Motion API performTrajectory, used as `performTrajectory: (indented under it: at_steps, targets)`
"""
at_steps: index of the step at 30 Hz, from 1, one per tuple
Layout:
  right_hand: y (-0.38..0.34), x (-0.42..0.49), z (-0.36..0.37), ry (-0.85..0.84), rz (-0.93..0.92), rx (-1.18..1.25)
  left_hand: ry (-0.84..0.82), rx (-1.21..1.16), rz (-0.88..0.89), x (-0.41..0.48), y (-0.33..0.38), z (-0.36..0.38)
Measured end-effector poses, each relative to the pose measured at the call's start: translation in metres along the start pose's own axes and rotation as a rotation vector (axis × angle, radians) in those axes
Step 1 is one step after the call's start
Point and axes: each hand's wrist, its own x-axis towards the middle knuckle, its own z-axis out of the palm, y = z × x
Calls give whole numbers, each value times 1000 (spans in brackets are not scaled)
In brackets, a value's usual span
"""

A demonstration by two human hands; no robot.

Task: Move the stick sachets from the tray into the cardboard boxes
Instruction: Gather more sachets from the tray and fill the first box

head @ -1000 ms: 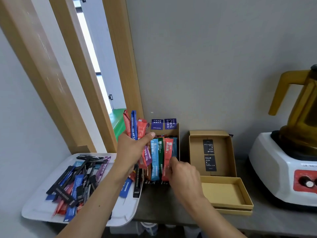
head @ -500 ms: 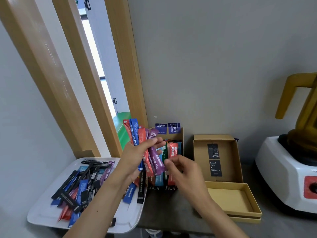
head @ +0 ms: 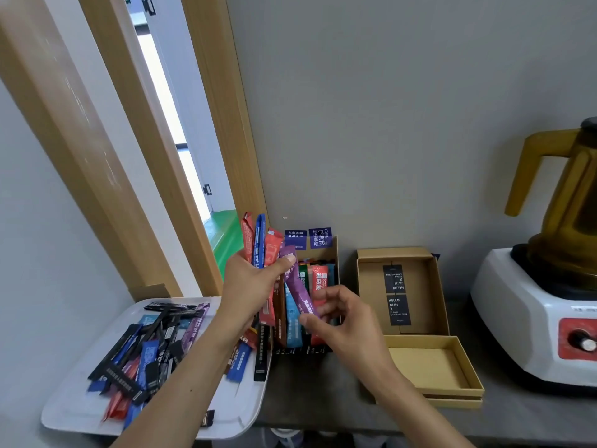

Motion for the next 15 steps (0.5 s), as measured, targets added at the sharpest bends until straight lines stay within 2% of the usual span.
performTrajectory:
  at_steps: [2,4,7,11,15]
  targets:
    - [4,-3,2,48,-35,-158,37,54,61,0,0,2]
    - [4,-6,5,77,-95,-431,38,110,121,-1,0,5]
    - [3,-8,12,72,-231,-721,-60,203,148,0,2,8]
    - [10,-5,25,28,-267,-745,-123,254,122,6,2,10]
    - [17,1,26,28,-211,-817,-50,157,128,9,1,6]
